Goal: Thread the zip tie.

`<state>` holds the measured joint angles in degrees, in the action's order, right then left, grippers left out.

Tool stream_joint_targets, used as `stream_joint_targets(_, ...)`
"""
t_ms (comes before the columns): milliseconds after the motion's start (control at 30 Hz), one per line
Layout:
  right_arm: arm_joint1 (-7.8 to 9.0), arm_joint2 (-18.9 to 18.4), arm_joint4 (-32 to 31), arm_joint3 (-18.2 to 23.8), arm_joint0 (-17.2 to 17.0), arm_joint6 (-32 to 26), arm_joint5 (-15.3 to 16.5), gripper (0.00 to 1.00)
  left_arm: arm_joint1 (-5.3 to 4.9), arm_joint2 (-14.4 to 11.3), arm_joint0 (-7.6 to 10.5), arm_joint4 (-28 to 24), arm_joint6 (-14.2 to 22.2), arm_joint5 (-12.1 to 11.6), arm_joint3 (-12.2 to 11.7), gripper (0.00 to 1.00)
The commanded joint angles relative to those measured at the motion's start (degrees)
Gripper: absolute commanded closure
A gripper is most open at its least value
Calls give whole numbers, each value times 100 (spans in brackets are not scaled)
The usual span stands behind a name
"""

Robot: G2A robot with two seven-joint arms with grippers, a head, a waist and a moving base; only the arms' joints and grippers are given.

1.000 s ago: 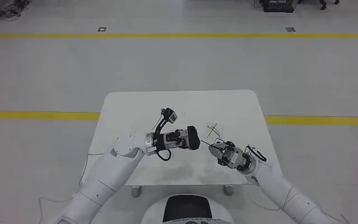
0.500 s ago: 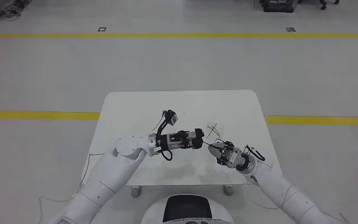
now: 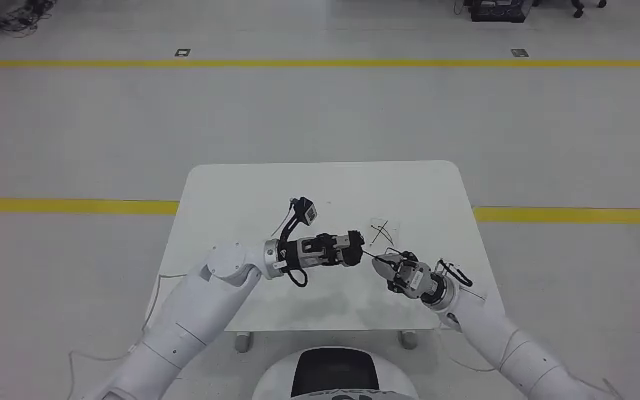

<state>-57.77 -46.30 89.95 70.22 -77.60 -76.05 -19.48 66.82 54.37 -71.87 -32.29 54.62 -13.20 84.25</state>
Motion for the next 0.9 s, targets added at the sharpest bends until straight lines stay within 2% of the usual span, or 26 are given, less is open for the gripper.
stream_joint_targets(0, -10, 13, 0, -23, 10, -12, 0, 100, -2, -15, 10, -13, 25, -3, -7, 67)
stream_joint_targets(367, -87, 163, 0, -213, 103, -217, 0, 100, -10, -125, 84, -47, 127, -35, -66, 76)
stream_joint_targets(567, -117, 231, 0, -296, 152, -304, 0, 100, -15, -198, 141, -16, 163, 42, -100, 78)
stream_joint_targets(867, -141, 289, 0, -408, 214, -359, 0, 100, -18, -288, 212, -39, 230, 54, -153, 87)
